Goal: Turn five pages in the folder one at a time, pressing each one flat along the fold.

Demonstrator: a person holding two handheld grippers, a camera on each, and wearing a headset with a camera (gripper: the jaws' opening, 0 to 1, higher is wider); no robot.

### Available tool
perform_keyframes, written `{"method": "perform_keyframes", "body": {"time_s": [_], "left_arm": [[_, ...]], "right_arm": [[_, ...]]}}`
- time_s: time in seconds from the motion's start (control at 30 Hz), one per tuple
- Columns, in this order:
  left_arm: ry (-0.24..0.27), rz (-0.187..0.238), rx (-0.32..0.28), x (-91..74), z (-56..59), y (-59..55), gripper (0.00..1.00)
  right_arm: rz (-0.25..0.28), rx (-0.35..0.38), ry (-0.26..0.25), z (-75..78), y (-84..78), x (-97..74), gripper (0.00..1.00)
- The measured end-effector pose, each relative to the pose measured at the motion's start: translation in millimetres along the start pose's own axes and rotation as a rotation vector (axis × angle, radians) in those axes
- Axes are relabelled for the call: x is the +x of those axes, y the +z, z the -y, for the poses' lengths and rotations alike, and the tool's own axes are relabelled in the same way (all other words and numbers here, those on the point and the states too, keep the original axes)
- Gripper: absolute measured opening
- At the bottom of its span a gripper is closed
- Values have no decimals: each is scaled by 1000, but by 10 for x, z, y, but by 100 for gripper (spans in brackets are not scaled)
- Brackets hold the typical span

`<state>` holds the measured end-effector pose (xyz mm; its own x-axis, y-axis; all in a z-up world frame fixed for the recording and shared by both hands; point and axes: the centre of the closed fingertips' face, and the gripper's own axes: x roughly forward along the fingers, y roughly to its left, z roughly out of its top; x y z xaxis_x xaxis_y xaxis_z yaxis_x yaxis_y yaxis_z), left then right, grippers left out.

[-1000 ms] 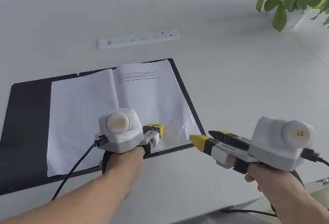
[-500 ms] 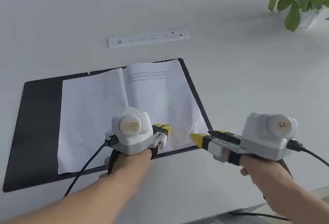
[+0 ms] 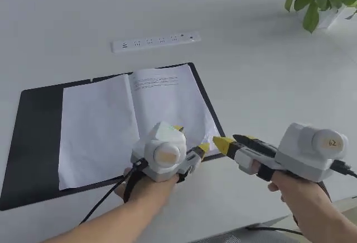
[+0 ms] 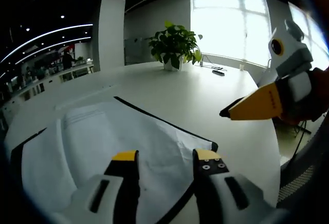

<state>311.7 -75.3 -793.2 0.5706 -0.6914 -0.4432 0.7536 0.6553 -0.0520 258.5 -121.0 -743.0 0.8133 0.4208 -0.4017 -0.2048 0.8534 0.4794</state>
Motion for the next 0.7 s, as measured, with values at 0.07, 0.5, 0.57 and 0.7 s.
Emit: {"method": "perform_keyframes", "body": {"time_s": [0.07, 0.5, 0.57, 0.7], "left_arm": [[6, -31, 14, 31, -23, -63, 40], [-35, -23, 70, 50, 21, -155, 33], [-41, -20, 73, 50, 15, -162, 33], [-42, -19, 81, 50, -18, -156, 28]], "right_arm": [[-6, 4, -5, 25, -20, -2, 37], [-3, 17, -14, 64, -42, -9, 37], [-3, 15, -13, 59, -44, -9, 37], [-8, 14, -13, 56, -65, -2, 37]]}}
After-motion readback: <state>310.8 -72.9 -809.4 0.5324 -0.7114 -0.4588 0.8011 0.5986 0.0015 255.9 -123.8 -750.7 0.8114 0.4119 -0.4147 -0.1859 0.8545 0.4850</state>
